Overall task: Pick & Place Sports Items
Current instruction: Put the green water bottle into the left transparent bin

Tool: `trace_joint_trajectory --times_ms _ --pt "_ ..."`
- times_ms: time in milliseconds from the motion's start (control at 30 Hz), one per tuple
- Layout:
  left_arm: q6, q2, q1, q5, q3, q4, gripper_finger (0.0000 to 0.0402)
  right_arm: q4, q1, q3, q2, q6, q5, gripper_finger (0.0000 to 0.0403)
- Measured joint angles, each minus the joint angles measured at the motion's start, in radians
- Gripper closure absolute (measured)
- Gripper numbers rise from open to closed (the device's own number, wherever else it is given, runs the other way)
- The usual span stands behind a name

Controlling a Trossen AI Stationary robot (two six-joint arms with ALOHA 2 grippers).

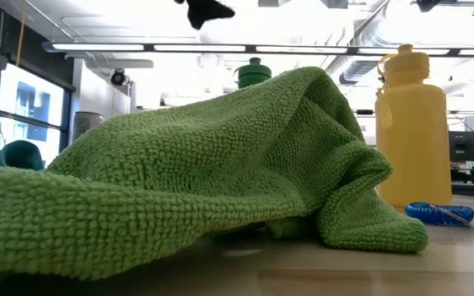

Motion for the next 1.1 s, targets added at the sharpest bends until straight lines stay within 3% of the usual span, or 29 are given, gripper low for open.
trace_joint_trajectory --times_ms 133,500,1100 --pt "0.005 0.009 -0.060 0.013 0.001 0.003 0.0106 0.000 0.000 0.000 0.000 -0.006 0.000 0.0403" --pt "-0.026 0.127 -0.142 -0.159 0.001 0.009 0.0106 0.000 0.000 0.000 0.000 -0.008 -0.001 0.0403" --pt "-0.053 0.221 -0.143 -0.160 -0.001 0.032 0.0106 -0.007 0.000 0.000 0.000 -0.009 -0.043 0.0403"
